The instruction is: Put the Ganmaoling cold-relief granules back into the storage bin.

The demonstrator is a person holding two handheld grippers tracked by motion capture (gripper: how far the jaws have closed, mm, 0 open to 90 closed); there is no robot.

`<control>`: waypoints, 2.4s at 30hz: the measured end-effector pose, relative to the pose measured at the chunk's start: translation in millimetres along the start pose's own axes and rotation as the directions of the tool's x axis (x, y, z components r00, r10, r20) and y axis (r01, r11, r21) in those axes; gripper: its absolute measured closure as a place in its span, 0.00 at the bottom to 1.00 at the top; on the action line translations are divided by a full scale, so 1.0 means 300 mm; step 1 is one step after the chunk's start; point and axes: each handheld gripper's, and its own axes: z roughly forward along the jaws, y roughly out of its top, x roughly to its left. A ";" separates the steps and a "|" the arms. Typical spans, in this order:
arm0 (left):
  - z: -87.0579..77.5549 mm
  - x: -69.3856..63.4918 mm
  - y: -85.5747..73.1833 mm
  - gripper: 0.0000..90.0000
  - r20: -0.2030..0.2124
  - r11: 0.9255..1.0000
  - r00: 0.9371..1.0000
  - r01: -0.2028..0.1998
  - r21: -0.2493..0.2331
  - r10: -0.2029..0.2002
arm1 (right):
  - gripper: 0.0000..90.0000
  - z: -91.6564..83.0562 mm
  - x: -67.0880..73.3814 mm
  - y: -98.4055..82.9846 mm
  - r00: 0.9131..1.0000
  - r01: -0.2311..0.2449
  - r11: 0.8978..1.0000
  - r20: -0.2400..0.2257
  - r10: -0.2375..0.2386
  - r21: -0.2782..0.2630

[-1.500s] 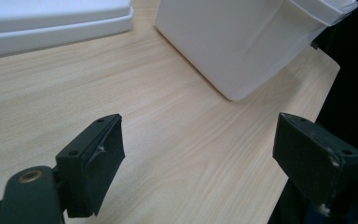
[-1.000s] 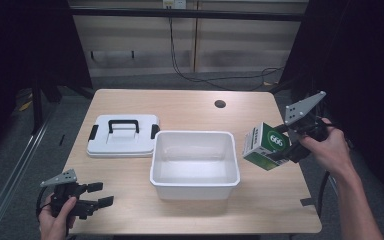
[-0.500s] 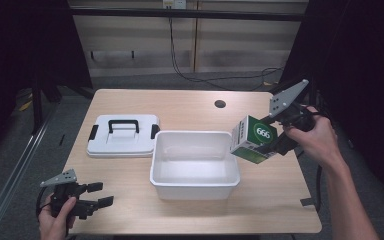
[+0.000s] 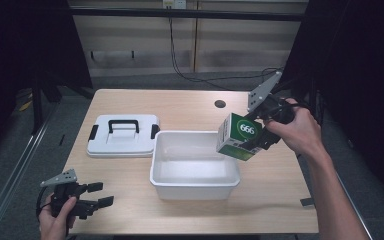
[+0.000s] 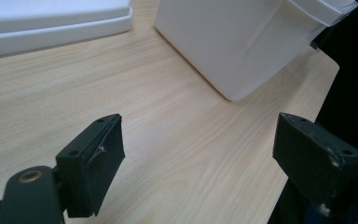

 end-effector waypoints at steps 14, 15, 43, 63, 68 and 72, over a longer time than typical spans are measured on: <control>0.003 0.004 0.001 0.18 -0.005 1.000 1.000 0.000 0.003 0.000 | 0.18 0.083 -0.008 0.086 0.996 0.063 0.996 -0.059 -0.059 0.062; 0.003 0.004 0.001 0.18 -0.004 1.000 1.000 0.000 0.003 0.000 | 0.18 0.091 -0.007 0.090 0.996 0.071 0.995 -0.067 -0.067 0.069; 0.002 0.004 0.000 0.18 0.000 1.000 1.000 0.000 0.000 0.000 | 0.18 0.235 -0.017 0.142 0.990 0.110 0.970 -0.105 -0.089 0.215; 0.001 0.004 0.000 0.18 0.000 1.000 1.000 0.002 -0.002 -0.002 | 0.18 0.368 -0.012 0.104 0.985 0.137 0.954 -0.141 -0.102 0.266; 0.002 0.004 0.000 0.18 0.001 1.000 1.000 0.002 -0.001 -0.002 | 0.18 0.402 -0.012 0.098 0.984 0.136 0.944 -0.151 -0.094 0.302; 0.003 0.003 0.000 0.18 0.000 1.000 1.000 0.002 0.003 -0.002 | 0.18 0.423 -0.015 0.089 0.983 0.147 0.941 -0.149 -0.105 0.304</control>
